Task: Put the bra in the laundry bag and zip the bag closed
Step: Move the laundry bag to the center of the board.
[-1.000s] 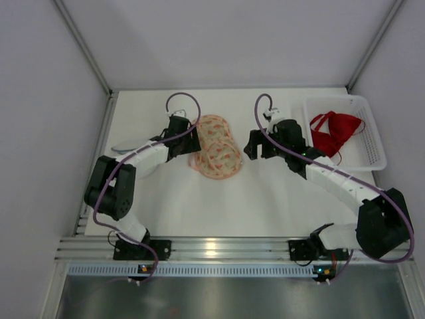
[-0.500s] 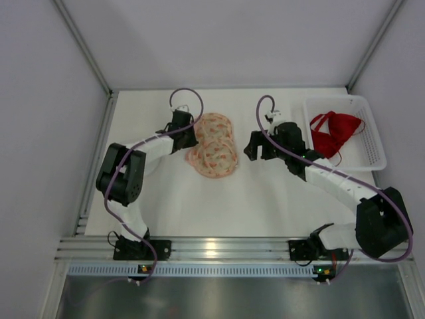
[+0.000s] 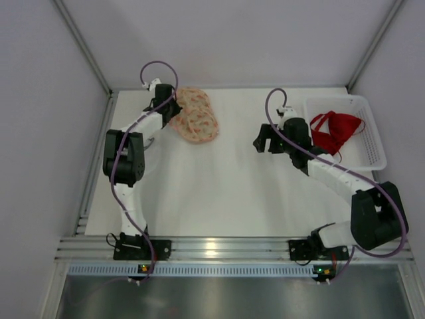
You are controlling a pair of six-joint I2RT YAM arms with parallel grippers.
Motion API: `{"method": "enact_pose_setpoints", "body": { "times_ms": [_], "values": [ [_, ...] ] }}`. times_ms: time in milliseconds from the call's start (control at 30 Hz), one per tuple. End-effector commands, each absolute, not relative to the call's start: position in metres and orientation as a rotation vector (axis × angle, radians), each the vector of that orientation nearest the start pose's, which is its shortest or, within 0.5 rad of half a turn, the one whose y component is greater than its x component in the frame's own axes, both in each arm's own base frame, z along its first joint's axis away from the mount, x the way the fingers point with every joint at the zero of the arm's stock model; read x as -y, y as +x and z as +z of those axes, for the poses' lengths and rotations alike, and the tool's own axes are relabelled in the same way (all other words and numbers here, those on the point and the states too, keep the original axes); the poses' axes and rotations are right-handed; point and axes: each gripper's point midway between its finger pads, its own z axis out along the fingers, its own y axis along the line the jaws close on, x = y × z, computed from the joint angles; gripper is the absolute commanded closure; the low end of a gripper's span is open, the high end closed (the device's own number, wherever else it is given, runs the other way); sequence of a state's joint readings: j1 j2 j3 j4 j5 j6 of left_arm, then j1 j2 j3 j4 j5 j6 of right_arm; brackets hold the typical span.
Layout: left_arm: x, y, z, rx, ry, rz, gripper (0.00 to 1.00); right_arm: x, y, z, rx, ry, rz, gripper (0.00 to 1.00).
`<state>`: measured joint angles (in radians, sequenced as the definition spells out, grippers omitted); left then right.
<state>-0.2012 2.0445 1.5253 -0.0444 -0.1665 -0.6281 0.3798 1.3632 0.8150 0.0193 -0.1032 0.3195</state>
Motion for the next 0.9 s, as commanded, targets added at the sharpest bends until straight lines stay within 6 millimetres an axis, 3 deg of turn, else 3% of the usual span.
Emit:
{"method": "enact_pose_setpoints", "body": {
  "times_ms": [0,167,267,300,367,500,567,600,633,667,700,733,833,867],
  "values": [
    [0.052,0.596,0.119,-1.945,-0.789,-0.271,1.00,-0.171,0.386,0.167,-2.036,-0.072,0.538,0.14],
    [-0.022,0.594,0.119,-1.800,-1.030,-0.125,1.00,-0.164,0.394,0.163,-2.042,-0.043,0.543,0.14],
    [-0.044,0.585,0.117,-1.722,-1.148,-0.081,1.00,-0.163,0.397,0.164,-2.045,-0.037,0.550,0.14],
    [-0.064,0.580,0.117,-1.667,-1.227,-0.065,1.00,-0.163,0.398,0.164,-2.045,-0.037,0.550,0.14],
    [-0.070,0.564,0.113,-1.634,-1.284,-0.038,1.00,-0.162,0.399,0.167,-2.042,-0.037,0.549,0.14],
    [-0.059,0.561,0.113,-1.659,-1.278,-0.111,0.97,-0.161,0.397,0.167,-2.044,-0.030,0.551,0.13],
    [-0.053,0.567,0.125,-1.686,-1.221,-0.147,0.85,-0.159,0.396,0.170,-2.048,-0.027,0.552,0.11],
    [-0.045,0.569,0.133,-1.724,-1.157,-0.173,0.65,-0.160,0.396,0.170,-2.051,-0.029,0.560,0.11],
    [-0.044,0.570,0.141,-1.730,-1.124,-0.181,0.55,-0.159,0.396,0.174,-2.046,-0.027,0.560,0.11],
    [-0.041,0.572,0.164,-1.714,-1.080,-0.206,0.47,-0.156,0.396,0.178,-2.036,-0.023,0.559,0.10],
    [-0.039,0.570,0.176,-1.731,-1.012,-0.199,0.30,-0.155,0.395,0.180,-2.033,-0.023,0.558,0.10],
    [-0.037,0.566,0.206,-1.701,-0.962,-0.219,0.19,-0.155,0.394,0.186,-2.017,-0.028,0.561,0.10],
    [-0.028,0.540,0.244,-1.735,-0.822,-0.222,0.15,-0.152,0.388,0.195,-2.005,-0.041,0.555,0.10],
    [-0.025,0.529,0.247,-1.763,-0.775,-0.206,0.15,-0.150,0.386,0.197,-2.004,-0.039,0.548,0.10]
  ]
}}
